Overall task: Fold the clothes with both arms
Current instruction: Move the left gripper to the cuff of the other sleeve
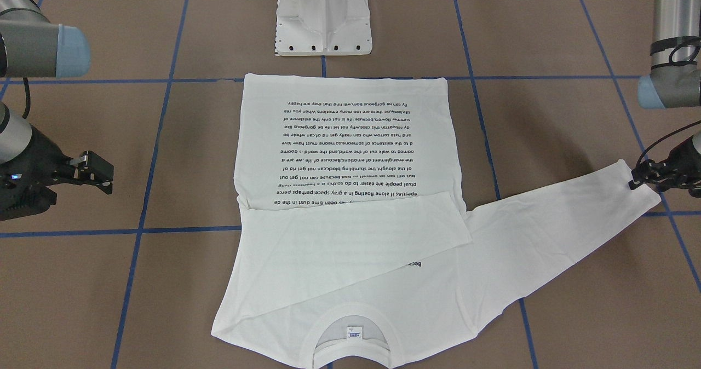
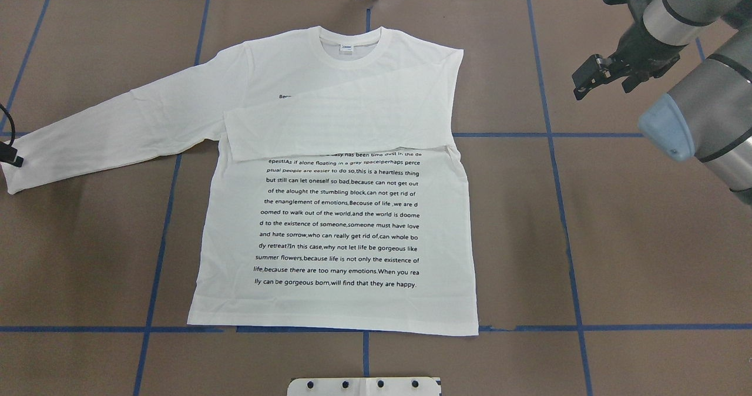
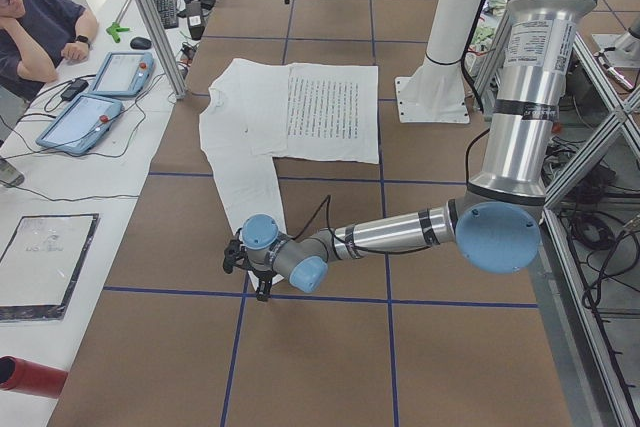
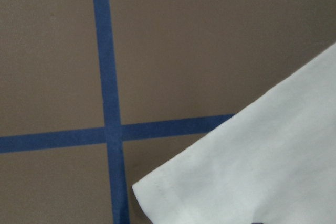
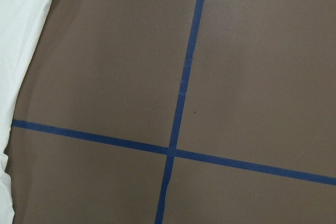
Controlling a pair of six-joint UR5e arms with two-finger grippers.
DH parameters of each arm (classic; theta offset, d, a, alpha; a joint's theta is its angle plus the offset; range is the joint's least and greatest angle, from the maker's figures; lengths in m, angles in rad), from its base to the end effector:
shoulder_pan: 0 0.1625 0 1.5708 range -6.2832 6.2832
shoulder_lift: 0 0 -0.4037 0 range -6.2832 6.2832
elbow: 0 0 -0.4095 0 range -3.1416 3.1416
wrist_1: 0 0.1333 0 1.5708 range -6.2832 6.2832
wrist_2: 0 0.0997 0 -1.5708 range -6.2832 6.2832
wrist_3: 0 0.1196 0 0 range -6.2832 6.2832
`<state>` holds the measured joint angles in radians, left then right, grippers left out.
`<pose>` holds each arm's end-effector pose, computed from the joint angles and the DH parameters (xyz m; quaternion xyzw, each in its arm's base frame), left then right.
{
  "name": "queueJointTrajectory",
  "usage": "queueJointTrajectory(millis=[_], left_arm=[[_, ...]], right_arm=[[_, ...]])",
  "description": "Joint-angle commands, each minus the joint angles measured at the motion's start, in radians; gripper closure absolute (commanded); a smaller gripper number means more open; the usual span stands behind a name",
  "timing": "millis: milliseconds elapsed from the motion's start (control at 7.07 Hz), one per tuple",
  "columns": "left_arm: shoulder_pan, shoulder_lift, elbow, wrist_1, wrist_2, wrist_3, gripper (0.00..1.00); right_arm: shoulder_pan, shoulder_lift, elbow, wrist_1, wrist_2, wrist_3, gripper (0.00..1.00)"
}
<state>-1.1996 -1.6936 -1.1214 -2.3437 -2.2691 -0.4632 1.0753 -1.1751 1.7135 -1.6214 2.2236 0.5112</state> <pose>0.1530 -0.5486 0.7341 0.0549 0.3893 0.0335 0.9189 -0.2508 -0.5917 0.3622 0.0503 -0.3829 -0.0702 0.9197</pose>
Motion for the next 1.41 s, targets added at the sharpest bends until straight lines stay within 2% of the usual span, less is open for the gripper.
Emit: queueJointTrajectory(millis=[0, 424, 707, 990, 1273], left_arm=[[0.0, 0.002, -0.005, 0.0, -0.001, 0.0, 0.33], [0.0, -0.003, -0.012, 0.0, -0.001, -0.024, 0.52], [0.0, -0.006, -0.023, -0.002, -0.001, -0.044, 0.72], [0.0, -0.004, -0.037, 0.0, -0.001, -0.058, 0.84], [0.0, -0.001, -0.057, 0.0, -0.006, -0.098, 1.0]], right_arm=[[-0.002, 0.0, -0.002, 0.0, -0.001, 0.001, 0.0], [-0.002, 0.0, -0.002, 0.0, -0.001, 0.001, 0.0], [0.0, -0.003, -0.003, 0.0, -0.001, 0.001, 0.0], [0.0, -0.004, -0.003, 0.0, -0.001, 0.001, 0.0], [0.0, -0.006, -0.006, 0.0, -0.001, 0.001, 0.0]])
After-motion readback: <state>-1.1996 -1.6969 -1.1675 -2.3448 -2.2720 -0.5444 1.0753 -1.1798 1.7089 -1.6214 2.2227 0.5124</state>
